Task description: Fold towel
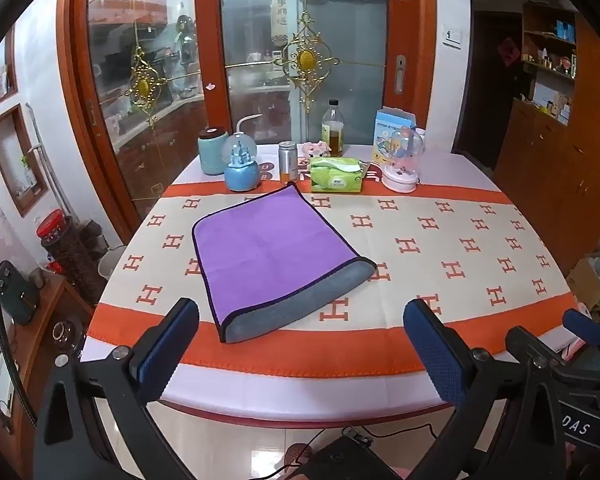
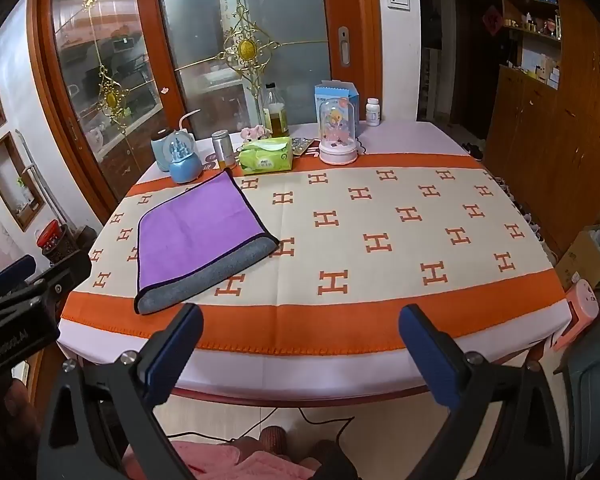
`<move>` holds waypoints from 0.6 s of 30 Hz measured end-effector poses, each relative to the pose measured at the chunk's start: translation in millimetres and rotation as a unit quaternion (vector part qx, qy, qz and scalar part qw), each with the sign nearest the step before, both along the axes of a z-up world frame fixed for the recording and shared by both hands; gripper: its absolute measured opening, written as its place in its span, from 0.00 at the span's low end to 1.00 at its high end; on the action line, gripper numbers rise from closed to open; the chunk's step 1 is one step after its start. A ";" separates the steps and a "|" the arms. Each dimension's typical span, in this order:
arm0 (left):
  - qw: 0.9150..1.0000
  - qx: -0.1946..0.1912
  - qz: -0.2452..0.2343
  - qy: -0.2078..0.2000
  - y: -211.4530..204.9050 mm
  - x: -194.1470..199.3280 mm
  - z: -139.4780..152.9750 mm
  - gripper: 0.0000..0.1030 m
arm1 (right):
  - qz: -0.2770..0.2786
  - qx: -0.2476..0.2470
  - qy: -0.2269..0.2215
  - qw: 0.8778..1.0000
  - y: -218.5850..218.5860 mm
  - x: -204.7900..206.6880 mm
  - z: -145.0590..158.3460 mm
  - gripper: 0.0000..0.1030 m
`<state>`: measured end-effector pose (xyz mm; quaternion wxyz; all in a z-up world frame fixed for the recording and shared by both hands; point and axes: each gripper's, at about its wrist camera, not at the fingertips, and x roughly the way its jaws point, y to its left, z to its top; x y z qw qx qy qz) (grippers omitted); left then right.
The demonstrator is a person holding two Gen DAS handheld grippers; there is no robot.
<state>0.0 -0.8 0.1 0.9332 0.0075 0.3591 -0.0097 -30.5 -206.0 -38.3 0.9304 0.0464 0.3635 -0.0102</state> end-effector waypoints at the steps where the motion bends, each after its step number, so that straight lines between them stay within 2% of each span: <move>1: 1.000 0.002 -0.001 -0.002 -0.4 -0.2 0.5 0.99 | 0.000 0.000 0.000 1.000 -0.2 0.4 0.3 0.96; 5: 1.000 0.016 -0.008 -0.009 -7.2 -3.1 0.5 0.99 | 0.001 -0.001 0.004 1.000 0.0 1.2 -2.1 0.96; 18: 1.000 0.008 -0.007 -0.010 -5.5 -1.6 3.9 0.99 | 0.002 0.001 0.010 1.000 -1.7 0.9 -1.2 0.96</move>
